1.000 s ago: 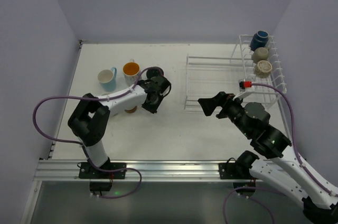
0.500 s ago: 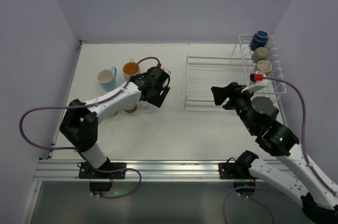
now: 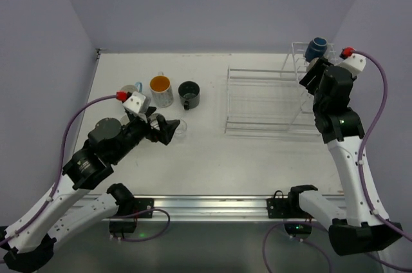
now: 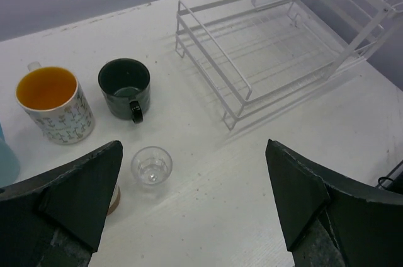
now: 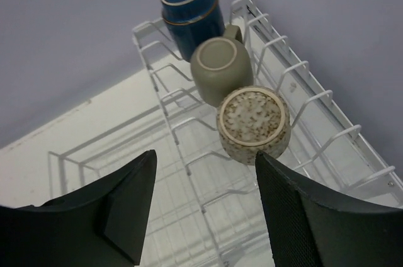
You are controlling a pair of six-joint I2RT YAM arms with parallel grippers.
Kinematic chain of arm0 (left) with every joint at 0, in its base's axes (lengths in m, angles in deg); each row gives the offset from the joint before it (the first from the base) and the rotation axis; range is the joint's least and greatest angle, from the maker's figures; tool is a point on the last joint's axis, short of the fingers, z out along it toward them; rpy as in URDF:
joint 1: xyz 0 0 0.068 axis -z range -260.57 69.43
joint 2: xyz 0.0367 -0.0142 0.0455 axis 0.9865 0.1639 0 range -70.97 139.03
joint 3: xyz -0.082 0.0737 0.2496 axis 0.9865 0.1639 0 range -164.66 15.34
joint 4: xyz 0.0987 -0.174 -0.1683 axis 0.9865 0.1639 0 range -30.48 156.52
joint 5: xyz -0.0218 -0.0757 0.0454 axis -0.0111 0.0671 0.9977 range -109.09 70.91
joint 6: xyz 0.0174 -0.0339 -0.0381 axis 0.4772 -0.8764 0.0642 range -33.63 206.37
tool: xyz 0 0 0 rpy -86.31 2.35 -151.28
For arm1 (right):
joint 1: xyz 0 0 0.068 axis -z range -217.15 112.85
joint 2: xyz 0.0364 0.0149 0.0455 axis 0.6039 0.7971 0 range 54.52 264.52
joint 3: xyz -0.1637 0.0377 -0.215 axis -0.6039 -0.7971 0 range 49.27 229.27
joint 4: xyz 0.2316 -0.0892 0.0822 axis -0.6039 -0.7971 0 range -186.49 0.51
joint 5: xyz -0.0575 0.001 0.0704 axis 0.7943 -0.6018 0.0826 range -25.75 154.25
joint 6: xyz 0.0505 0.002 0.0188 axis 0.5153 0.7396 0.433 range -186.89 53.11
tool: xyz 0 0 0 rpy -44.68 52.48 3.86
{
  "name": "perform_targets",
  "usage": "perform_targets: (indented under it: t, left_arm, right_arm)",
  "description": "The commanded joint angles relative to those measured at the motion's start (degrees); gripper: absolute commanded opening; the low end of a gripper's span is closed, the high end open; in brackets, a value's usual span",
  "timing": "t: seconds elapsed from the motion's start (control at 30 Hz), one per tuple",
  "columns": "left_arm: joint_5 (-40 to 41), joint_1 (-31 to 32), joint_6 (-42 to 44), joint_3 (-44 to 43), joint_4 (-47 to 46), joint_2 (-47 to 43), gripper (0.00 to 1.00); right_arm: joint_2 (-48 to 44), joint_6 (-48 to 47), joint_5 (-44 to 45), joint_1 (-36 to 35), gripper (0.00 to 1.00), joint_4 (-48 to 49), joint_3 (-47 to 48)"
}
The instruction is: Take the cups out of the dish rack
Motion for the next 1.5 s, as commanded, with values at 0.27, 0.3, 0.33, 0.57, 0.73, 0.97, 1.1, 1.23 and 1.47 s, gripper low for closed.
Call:
perform_targets:
  t: [0.27, 0.3, 0.33, 0.57, 0.73, 0.97, 1.1, 1.23, 1.47]
  left_arm:
    - [-5.00, -0.09, 0.71, 11.02, -3.67, -8.77, 1.00]
    - [-5.43, -0.09, 0.97, 11.20, -3.76, -8.77, 1.00]
    - [-5.61, -0.09, 1.06, 11.29, -3.76, -9.03, 1.00]
    - [-7.55, -0.09, 1.15, 11.38, -3.76, -9.82, 1.00]
    - [-7.72, -0.09, 1.15, 11.46, -3.84, -9.48, 1.00]
    - [-7.72, -0.09, 1.15, 11.46, -3.93, -8.51, 1.00]
    - [-7.46, -0.09, 1.15, 11.46, -3.93, -8.24, 1.00]
    - [-7.37, -0.09, 1.06, 11.55, -4.02, -8.16, 1.00]
    - [-7.55, -0.09, 1.06, 11.46, -4.11, -8.16, 1.00]
  right_arm:
    - [14.02, -1.74, -0.26, 8.12, 0.81, -2.85, 6.09]
    - [14.55, -1.48, -0.78, 8.12, 0.81, -2.76, 6.70]
    - [15.26, -1.48, -0.96, 8.12, 0.82, -2.76, 7.05]
    - [18.16, -1.12, 1.14, 9.86, 0.83, -2.85, 7.67]
    - [18.52, -2.18, 4.84, 9.96, 0.83, -2.76, 6.70]
    - [15.71, -4.11, 2.11, 10.05, 0.83, 0.75, 5.82]
    - [15.09, -4.99, 3.96, 10.05, 0.84, 0.58, 5.13]
    - [13.51, -3.77, 4.14, 10.05, 0.84, -0.30, 2.31]
    - [10.87, -1.04, 2.12, 11.11, 0.88, -1.27, -2.79]
